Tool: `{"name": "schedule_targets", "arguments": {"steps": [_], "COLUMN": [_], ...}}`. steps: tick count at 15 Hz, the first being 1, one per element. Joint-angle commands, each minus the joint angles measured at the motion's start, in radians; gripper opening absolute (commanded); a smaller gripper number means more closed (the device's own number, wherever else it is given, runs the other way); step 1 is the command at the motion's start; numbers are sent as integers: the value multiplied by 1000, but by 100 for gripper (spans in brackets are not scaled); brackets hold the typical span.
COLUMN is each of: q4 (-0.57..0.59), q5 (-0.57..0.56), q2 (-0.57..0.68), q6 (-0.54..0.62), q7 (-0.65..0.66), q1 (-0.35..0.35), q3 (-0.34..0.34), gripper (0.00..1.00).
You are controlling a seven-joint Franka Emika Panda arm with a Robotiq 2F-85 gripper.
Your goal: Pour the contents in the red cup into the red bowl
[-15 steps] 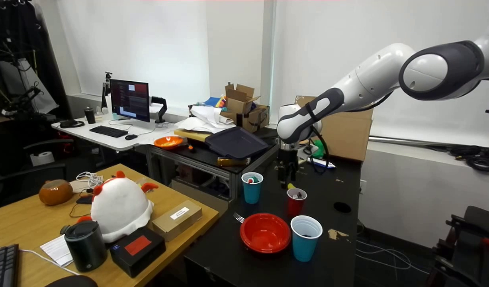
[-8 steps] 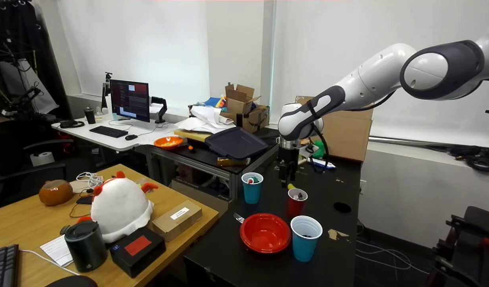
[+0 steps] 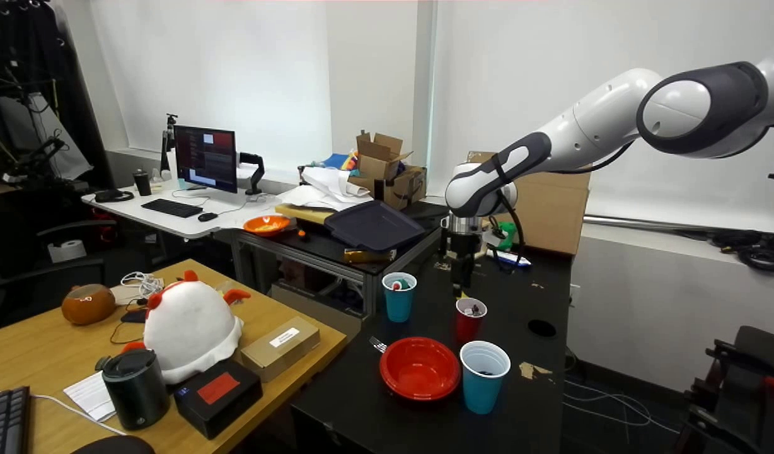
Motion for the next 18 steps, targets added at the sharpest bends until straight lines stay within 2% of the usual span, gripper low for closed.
{"name": "schedule_targets", "arguments": {"steps": [1, 5, 9, 18], "q4": [12, 20, 25, 34], "q5": [21, 27, 11, 8], "q2": [-5, -1, 2, 20], "q6": [-75, -118, -73, -89], "q7": [-77, -116, -74, -71], "q1": [-26, -28, 0, 8], "q3": [18, 6, -20, -30], "gripper": [100, 100, 100, 100]}}
